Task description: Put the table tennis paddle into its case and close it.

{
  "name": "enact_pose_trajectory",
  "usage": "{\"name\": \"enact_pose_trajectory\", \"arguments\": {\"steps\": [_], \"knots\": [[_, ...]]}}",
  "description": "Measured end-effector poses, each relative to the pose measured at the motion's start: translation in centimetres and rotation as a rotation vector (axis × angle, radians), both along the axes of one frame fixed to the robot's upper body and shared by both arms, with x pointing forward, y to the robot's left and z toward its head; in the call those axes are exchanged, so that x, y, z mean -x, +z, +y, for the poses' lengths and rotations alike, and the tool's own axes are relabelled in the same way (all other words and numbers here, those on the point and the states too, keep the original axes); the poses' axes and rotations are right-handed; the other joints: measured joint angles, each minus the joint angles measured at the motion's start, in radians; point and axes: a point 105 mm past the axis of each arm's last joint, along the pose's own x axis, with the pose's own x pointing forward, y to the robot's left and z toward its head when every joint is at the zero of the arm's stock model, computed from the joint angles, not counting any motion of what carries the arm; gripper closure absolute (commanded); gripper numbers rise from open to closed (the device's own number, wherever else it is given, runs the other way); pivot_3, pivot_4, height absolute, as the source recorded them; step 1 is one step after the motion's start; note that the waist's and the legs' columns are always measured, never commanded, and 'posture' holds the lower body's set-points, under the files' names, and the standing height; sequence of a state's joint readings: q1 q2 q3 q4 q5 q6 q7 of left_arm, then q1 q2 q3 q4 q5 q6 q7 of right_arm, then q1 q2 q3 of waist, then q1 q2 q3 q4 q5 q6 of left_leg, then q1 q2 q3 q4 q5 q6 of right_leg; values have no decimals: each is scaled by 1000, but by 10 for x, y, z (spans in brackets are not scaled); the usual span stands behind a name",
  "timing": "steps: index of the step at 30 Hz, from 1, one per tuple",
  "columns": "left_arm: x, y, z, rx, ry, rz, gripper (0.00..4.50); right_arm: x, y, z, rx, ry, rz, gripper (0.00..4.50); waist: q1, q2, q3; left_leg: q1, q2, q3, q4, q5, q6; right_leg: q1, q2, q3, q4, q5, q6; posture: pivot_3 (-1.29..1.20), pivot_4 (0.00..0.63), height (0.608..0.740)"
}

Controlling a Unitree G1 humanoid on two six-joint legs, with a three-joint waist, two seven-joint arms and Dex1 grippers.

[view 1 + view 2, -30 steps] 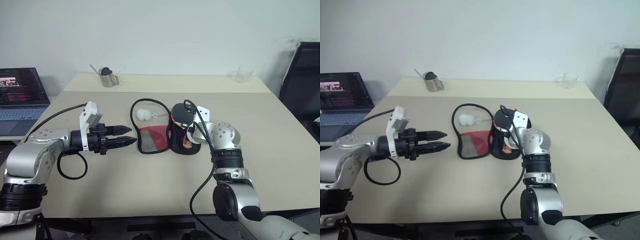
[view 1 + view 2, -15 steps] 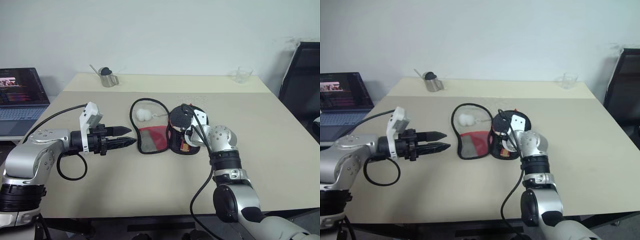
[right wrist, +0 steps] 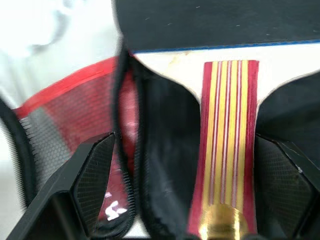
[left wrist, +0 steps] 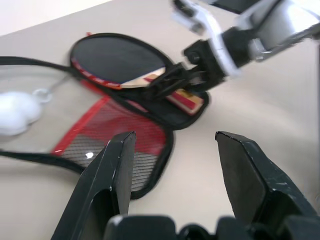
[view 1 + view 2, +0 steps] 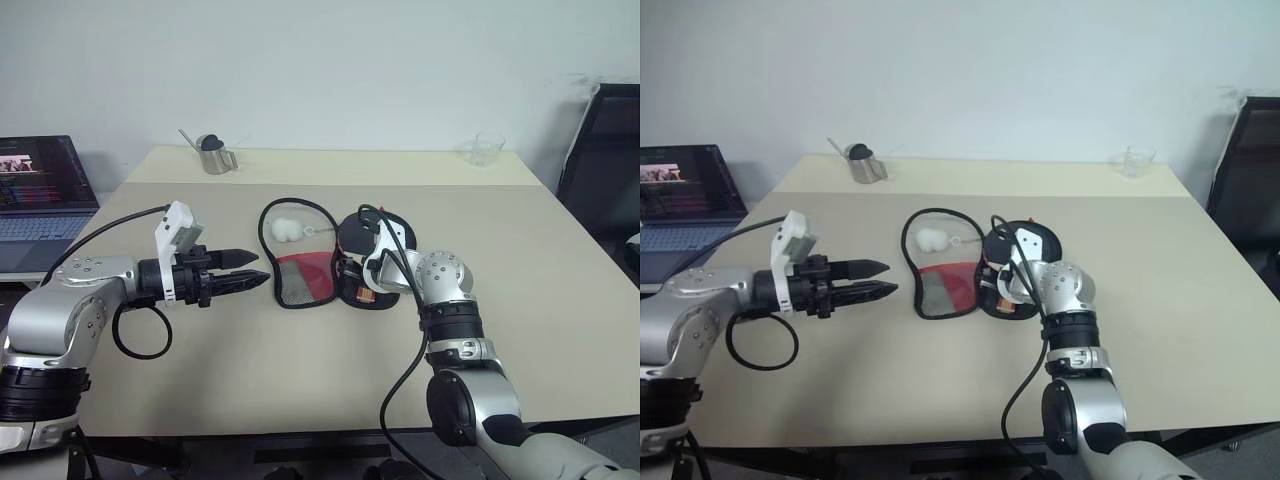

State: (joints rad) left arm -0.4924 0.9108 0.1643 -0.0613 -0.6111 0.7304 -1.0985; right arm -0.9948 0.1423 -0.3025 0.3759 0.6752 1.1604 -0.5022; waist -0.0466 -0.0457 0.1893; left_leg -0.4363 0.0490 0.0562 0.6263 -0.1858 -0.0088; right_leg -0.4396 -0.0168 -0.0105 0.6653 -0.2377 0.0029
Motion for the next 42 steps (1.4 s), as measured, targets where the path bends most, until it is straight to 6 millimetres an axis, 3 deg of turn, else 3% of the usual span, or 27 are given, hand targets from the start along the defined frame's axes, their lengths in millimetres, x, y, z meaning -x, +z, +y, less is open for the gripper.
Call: {"name": "enact_pose_trajectory", "arguments": {"steps": [4,7,11,13,19,24,32,36,42], "knots": [[-15,2,8,13,74,-36,1710,7,13,4,0,81,-77,11,1,0,0,0,0,0,0,0,0,0,0,0,0,0,0,0,150,740],[-36,-2,15,43,177,-67,1710,9,12,-7,12,107,-98,11,6,0,0,0,0,0,1,0,0,0,0,0,1,0,0,0,150,740],[-45,-24,12,44,210,-22,1710,0,21,-46,54,56,-150,11,14,-1,0,0,-1,1,1,0,0,1,-1,0,-1,1,1,0,150,740],[-45,-26,10,42,200,-23,1710,-2,21,-55,66,39,-154,11,14,-1,0,0,-1,1,1,0,0,0,-1,0,0,1,0,0,150,740],[-46,-24,12,32,196,-40,1710,3,12,-30,44,79,-122,11,-4,-1,0,0,4,1,1,0,0,0,3,0,1,2,-1,0,150,740],[-32,-13,18,-5,119,-35,1710,10,-1,-2,26,117,-56,11,-4,-1,0,0,4,1,1,0,0,0,3,0,0,2,-2,0,150,740],[-26,-12,13,-7,81,-23,1710,7,-8,-9,100,73,-35,11,7,-1,0,0,1,1,1,0,0,0,0,0,0,2,-1,0,150,740],[-22,-18,11,-4,78,-4,1710,6,-10,-12,120,54,-30,939,7,-1,0,0,2,1,1,0,0,0,1,0,0,2,-1,0,150,740],[-22,-17,11,-3,84,-7,1710,6,-10,-13,117,51,-32,3049,7,-1,0,0,1,1,1,0,0,0,1,0,0,2,-1,0,150,740]]}}
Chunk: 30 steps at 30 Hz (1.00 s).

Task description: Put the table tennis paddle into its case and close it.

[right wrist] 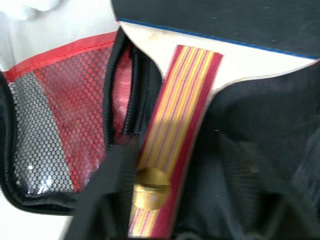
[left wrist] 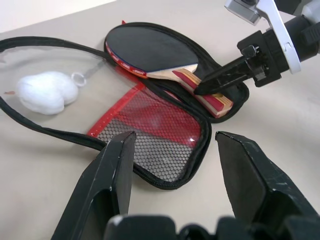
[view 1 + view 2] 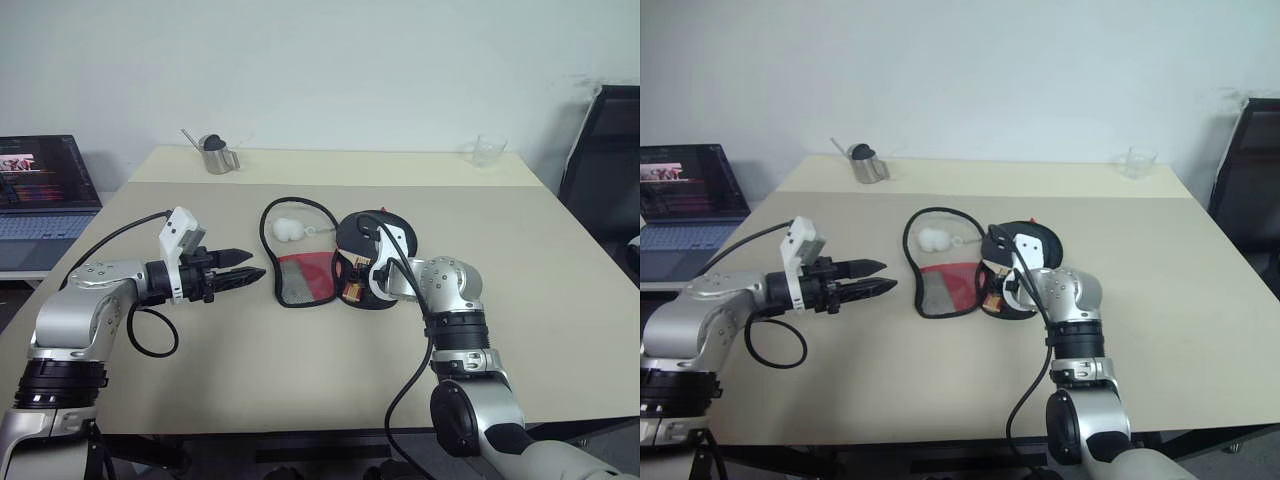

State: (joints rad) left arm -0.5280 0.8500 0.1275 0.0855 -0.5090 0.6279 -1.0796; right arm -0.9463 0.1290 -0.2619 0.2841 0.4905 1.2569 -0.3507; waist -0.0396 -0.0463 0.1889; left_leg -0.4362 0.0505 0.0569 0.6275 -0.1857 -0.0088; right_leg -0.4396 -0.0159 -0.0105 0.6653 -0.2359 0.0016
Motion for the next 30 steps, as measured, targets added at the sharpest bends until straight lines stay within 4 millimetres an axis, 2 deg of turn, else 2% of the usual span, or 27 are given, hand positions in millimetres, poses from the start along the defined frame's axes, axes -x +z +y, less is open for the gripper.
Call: {"name": "enact_pose_trajectory", "arguments": {"steps": [1,3,20,30], "knots": [[0,0,0,0,1,-1,1710,-1,0,-1,0,-8,-2,3261,0,0,0,0,0,0,0,0,0,0,0,0,0,0,0,0,150,740],[0,2,1,3,5,-6,1710,-2,0,-1,0,-11,-6,3385,0,0,0,0,0,0,0,0,0,0,0,0,0,0,0,0,150,740],[2,3,2,1,8,-1,1710,-3,1,-1,-8,-5,-1,3386,-2,0,0,1,0,0,0,0,0,0,0,0,0,0,0,0,150,740],[2,3,2,1,7,-1,1710,-3,14,-7,-40,-2,-21,3387,-3,0,0,0,0,0,0,0,0,0,0,0,0,0,0,0,150,740]]}}
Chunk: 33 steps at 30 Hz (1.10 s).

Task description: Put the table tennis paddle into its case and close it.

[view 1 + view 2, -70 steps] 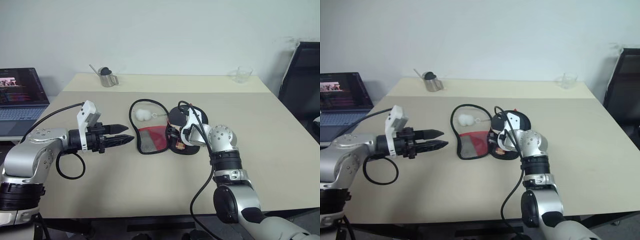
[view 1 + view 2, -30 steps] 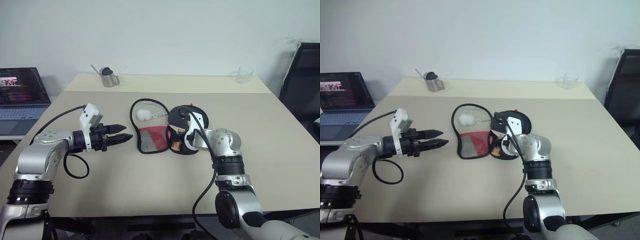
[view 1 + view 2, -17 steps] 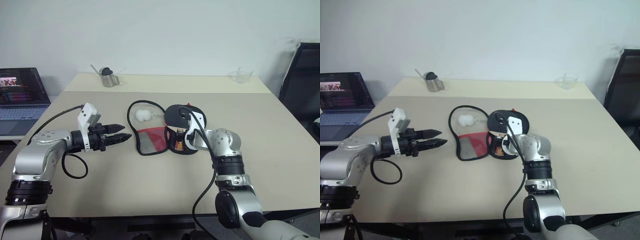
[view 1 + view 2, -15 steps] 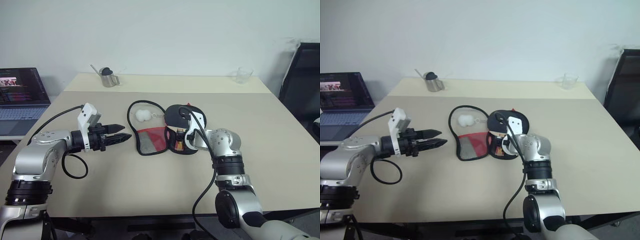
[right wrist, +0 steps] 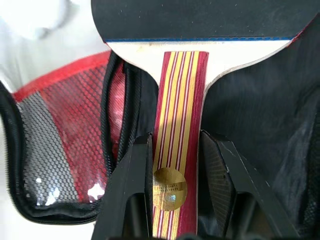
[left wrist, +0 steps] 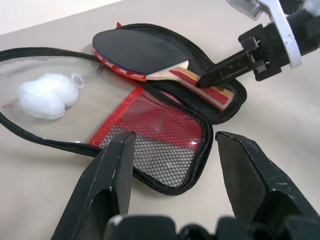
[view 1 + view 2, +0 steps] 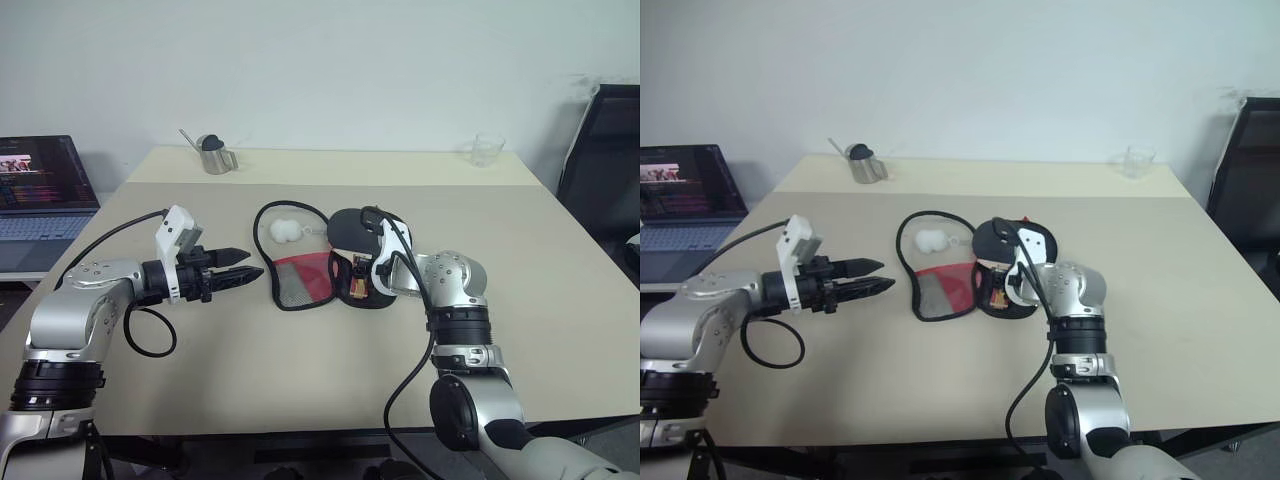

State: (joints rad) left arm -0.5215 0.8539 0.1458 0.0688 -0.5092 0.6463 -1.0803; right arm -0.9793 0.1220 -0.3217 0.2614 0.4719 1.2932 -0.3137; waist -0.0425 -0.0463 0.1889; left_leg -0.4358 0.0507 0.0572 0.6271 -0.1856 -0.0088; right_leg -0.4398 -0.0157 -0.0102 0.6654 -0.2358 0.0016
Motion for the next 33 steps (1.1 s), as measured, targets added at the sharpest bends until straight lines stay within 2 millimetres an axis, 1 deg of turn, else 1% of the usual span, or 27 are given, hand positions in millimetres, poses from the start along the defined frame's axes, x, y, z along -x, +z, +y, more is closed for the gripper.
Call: {"name": "enact_pose_trajectory", "arguments": {"steps": [8,15,17,19,20,26,32,33], "knots": [[0,0,0,0,-1,-2,1710,-3,16,-9,-16,-16,-40,3406,0,0,0,0,0,0,0,0,0,0,0,0,0,0,0,0,150,740],[0,1,0,0,-2,-4,1710,-7,18,-24,24,-53,-57,3482,0,0,0,0,0,0,0,0,0,0,0,0,0,0,0,0,150,740],[-1,2,0,0,-2,-5,1710,-10,19,-32,65,-77,-72,3836,1,0,0,0,0,0,0,0,0,0,0,0,0,0,0,0,150,740],[-1,2,0,1,-1,-5,1710,-11,19,-37,91,-99,-83,4441,1,0,0,0,0,0,0,0,0,0,0,0,0,0,0,0,150,740],[-1,2,0,1,-1,-5,1710,-12,18,-39,105,-105,-84,4441,0,0,0,0,0,0,0,0,0,0,0,0,0,0,0,0,150,740],[-1,2,0,0,-2,-5,1710,-11,13,-39,134,-98,-83,4441,0,0,0,0,0,0,0,0,0,0,0,0,0,0,0,0,150,740],[-1,2,0,0,-1,-5,1710,-9,14,-27,103,-37,-95,4441,0,0,0,0,0,0,0,0,0,0,0,0,0,0,0,0,150,740],[-1,2,0,-1,0,-6,1710,-9,15,-24,101,-21,-104,4278,0,0,0,0,0,0,0,0,0,0,0,0,0,0,0,0,150,740]]}}
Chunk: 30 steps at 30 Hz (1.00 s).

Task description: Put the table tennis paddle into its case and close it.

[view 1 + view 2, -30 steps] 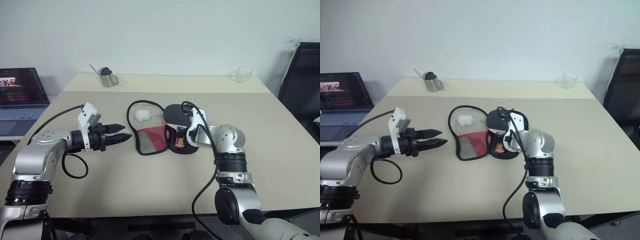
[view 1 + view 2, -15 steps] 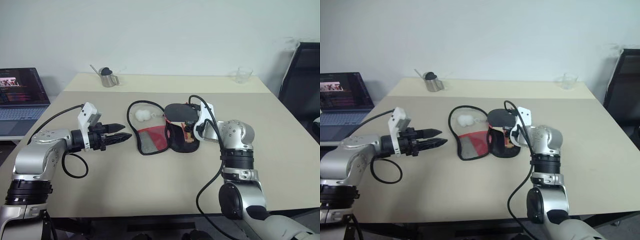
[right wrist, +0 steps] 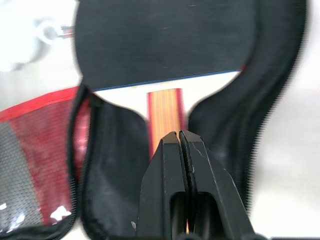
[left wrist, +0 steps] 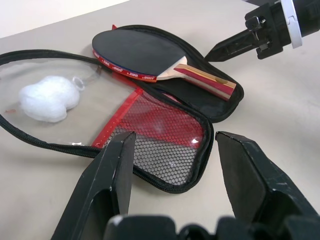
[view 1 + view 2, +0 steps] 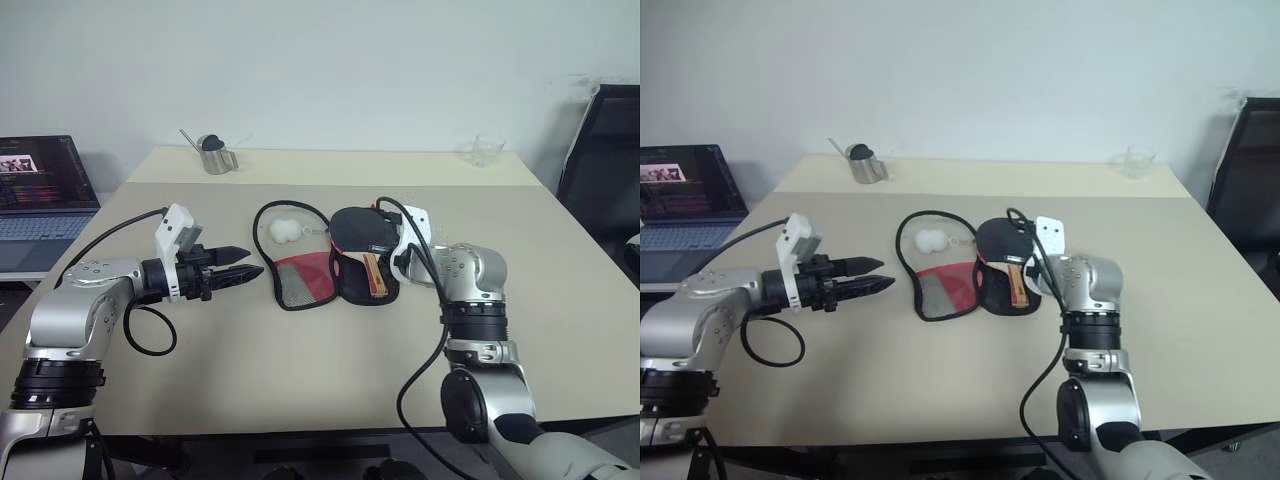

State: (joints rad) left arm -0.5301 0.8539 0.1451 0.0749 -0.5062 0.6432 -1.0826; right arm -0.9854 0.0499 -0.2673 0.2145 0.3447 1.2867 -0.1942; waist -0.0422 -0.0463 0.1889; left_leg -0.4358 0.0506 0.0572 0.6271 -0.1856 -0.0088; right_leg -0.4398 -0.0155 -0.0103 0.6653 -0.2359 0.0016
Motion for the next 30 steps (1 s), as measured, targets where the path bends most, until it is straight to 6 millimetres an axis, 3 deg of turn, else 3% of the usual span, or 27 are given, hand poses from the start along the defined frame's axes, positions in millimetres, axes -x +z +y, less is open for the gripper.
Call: {"name": "enact_pose_trajectory", "arguments": {"steps": [2,8,16,20,26,29,30], "knots": [[0,0,0,-1,1,0,1710,0,3,6,1,25,-20,3900,0,0,0,0,0,0,0,0,0,0,0,0,0,0,0,0,150,740],[0,0,0,-1,1,0,1710,-2,6,9,0,36,-37,1934,1,0,0,0,0,0,0,0,0,0,0,0,0,0,0,0,150,740],[1,-2,0,-2,0,4,1710,-1,1,14,9,42,-17,1934,1,0,0,0,0,0,0,0,0,0,0,0,0,0,0,0,150,740],[3,-3,-2,-6,-5,5,1710,3,-15,19,45,52,-1,1934,1,0,0,0,0,0,0,0,0,0,0,0,0,0,0,0,150,740],[4,-3,-2,-9,-5,6,1710,0,-22,17,93,42,-20,1934,1,-2,-2,2,0,0,1,0,0,2,0,0,1,0,0,0,150,740],[4,-4,-1,-8,1,10,1710,2,-42,12,112,33,35,2493,0,-2,-2,2,0,0,1,0,0,2,0,0,1,0,0,0,150,740],[4,-4,0,-8,5,10,1710,1,-42,12,121,30,29,2493,-2,-2,-2,2,0,0,1,0,0,2,0,0,1,0,0,0,150,740]]}}
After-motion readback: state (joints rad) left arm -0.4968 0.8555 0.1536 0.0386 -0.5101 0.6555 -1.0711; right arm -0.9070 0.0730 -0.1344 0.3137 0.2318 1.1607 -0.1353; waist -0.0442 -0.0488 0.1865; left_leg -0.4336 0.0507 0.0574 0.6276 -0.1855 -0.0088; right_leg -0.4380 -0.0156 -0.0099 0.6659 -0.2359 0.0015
